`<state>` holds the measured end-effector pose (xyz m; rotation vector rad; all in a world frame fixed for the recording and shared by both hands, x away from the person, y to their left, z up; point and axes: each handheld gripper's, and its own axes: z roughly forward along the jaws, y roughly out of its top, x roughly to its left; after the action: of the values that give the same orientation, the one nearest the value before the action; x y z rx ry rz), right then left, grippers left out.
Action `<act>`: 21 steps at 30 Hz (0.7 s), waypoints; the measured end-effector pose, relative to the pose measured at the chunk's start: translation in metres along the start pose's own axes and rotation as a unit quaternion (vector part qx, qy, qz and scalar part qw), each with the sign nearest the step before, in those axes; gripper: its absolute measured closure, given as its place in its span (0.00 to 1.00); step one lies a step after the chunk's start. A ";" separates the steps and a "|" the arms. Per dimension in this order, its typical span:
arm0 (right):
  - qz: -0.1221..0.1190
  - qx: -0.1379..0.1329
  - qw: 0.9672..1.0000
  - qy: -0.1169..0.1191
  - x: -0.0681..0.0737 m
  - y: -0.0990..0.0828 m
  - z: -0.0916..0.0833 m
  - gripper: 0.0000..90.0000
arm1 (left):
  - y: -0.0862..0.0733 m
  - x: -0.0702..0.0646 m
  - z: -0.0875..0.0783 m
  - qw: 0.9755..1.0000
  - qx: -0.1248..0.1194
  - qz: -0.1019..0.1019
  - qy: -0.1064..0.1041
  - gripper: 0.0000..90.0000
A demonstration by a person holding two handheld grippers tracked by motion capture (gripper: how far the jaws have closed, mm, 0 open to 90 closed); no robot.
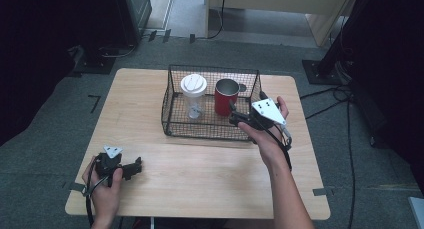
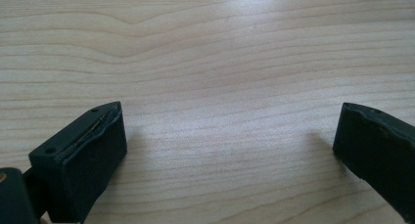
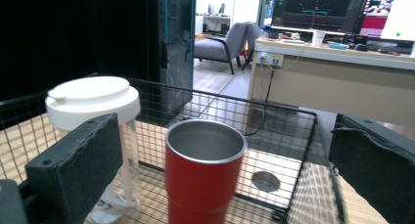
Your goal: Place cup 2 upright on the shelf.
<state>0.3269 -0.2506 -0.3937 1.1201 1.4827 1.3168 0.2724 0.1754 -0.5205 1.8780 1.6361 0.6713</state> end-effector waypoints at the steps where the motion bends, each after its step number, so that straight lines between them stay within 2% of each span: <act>1: 0.000 0.000 1.000 -0.001 -0.002 -0.001 -0.002 0.00 | 0.000 0.000 0.000 1.000 0.000 0.000 0.000 0.00; 10: 0.004 0.001 1.000 -0.020 -0.021 -0.012 -0.021 0.00 | 0.000 0.000 0.000 1.000 0.000 0.000 0.000 0.00; 21: 0.006 0.007 1.000 -0.025 -0.033 -0.026 -0.043 0.00 | 0.000 0.000 0.000 1.000 0.001 0.001 0.000 0.00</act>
<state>0.2917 -0.2939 -0.4141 1.1639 1.4539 1.2785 0.2723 0.1755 -0.5205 1.8799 1.6357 0.6703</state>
